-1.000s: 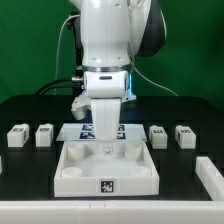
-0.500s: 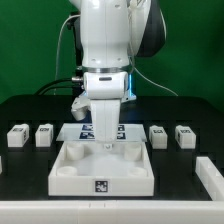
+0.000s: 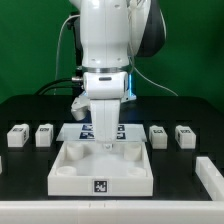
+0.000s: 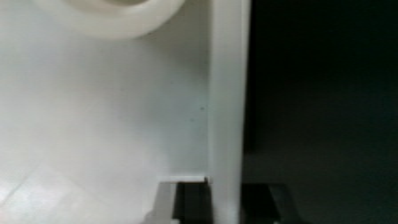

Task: Assemble one leg

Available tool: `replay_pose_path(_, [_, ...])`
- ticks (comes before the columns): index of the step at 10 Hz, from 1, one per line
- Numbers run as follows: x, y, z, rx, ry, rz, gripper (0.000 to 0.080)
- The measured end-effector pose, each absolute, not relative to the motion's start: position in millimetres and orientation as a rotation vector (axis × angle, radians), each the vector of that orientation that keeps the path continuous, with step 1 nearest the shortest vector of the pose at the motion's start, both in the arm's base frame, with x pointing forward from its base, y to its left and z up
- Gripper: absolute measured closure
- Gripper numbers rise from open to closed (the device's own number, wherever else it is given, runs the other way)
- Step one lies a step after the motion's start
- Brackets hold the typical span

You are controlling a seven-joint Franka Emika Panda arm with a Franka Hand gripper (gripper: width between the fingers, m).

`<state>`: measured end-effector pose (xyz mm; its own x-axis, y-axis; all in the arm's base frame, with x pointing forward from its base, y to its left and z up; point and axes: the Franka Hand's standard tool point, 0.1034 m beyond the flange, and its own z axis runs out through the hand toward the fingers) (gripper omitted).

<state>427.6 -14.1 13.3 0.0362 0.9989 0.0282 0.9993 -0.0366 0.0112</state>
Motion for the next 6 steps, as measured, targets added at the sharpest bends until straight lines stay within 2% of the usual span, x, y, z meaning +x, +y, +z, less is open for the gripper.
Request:
replay_pose_path(2, [430.0, -13.2, 13.5, -2.252, -2.176, -0.048, 0.0741])
replay_pose_path(6, [481.3, 16.6, 17.1, -2.242, -2.194, -0.096, 0.0741])
